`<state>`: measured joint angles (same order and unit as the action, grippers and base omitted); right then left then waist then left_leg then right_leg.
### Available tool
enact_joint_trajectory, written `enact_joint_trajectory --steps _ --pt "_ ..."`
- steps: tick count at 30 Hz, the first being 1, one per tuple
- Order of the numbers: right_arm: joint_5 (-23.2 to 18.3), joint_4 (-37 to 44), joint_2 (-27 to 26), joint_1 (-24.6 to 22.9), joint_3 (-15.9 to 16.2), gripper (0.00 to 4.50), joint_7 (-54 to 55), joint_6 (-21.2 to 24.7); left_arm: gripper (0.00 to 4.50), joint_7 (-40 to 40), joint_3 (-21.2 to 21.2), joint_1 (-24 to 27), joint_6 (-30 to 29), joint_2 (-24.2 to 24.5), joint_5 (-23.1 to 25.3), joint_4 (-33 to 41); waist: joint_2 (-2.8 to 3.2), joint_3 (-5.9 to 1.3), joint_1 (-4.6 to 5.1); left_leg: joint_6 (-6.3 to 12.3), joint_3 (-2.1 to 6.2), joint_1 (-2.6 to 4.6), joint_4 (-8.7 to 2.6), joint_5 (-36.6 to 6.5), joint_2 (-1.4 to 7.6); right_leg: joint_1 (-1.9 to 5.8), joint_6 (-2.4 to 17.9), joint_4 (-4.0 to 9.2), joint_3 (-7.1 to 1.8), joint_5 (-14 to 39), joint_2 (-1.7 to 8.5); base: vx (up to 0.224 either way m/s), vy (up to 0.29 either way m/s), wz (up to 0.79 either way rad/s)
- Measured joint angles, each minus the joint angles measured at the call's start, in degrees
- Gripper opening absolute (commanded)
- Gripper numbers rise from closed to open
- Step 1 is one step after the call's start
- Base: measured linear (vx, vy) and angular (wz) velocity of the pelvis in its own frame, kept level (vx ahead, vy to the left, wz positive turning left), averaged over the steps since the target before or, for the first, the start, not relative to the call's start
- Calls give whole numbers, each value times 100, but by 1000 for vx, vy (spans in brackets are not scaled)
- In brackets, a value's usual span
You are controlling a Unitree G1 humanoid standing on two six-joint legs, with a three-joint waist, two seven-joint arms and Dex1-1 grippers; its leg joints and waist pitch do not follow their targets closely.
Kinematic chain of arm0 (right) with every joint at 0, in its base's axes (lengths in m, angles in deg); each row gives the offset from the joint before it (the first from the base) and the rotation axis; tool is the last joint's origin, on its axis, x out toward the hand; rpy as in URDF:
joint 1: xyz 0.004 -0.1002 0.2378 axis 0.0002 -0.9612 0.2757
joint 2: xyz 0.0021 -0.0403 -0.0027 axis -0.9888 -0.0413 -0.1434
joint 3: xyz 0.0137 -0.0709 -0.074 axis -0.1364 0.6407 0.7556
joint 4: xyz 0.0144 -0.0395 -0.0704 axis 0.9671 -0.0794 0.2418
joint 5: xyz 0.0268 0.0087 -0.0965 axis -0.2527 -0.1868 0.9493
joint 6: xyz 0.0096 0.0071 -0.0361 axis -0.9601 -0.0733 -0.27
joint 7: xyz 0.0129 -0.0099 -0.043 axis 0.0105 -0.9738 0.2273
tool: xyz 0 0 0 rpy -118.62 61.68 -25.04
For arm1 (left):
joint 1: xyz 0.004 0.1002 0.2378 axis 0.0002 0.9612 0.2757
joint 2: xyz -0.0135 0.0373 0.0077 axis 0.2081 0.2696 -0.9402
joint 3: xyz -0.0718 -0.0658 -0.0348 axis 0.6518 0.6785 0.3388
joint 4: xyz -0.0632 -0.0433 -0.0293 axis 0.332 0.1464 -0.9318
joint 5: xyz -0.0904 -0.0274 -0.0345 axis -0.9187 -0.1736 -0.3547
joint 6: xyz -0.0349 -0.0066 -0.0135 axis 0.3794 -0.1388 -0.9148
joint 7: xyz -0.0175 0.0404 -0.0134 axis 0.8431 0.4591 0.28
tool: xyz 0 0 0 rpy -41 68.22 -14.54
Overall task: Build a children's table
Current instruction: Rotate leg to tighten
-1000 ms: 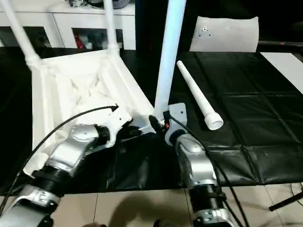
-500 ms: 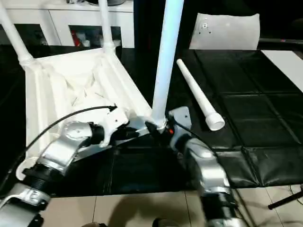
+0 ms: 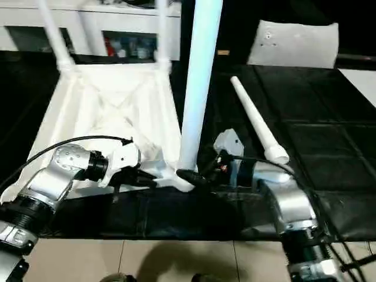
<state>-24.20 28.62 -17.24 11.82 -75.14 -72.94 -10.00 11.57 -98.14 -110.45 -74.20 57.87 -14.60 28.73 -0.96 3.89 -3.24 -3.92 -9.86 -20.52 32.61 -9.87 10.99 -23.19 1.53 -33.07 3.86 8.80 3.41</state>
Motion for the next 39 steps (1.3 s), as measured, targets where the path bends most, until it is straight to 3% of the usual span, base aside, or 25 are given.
enact_joint_trajectory --steps 2,10,24,30,36,39 --pt "-61 -135 134 109 78 405 -323 40 0 -277 -65 -60 128 114 -22 -77 0 0 -23 0 0 0 -1 0 1 0 0 -1 2 0 -1 0 0 0" --pt "-72 -381 259 349 392 321 -1055 84 0 -859 -274 -195 502 202 -63 -215 -9 3 -167 0 -1 0 7 1 1 1 2 -4 1 -1 1 0 0 0" --pt "-52 -533 257 468 606 205 -1420 -39 0 -1031 -391 -392 741 164 -14 -469 -24 7 -197 -1 -1 0 6 1 3 0 -24 -8 2 15 1 0 0 0" --pt "-67 -521 232 440 598 195 -1390 -8 0 -1043 -396 -431 797 165 -18 -587 -23 6 -206 -1 -1 5 6 1 3 4 1 -9 3 0 1 0 0 0" --pt "-61 -182 -280 -59 244 193 -271 154 0 -310 -80 -223 -75 56 -13 -247 -9 -1 -166 -7 -2 37 8 5 3 26 -22 -10 0 12 1 0 0 0" --pt "52 -63 -654 -252 49 193 680 164 0 327 94 -35 -696 -104 16 89 -6 -3 -33 -14 -2 48 8 10 1 29 -25 -5 -1 15 1 0 0 0"
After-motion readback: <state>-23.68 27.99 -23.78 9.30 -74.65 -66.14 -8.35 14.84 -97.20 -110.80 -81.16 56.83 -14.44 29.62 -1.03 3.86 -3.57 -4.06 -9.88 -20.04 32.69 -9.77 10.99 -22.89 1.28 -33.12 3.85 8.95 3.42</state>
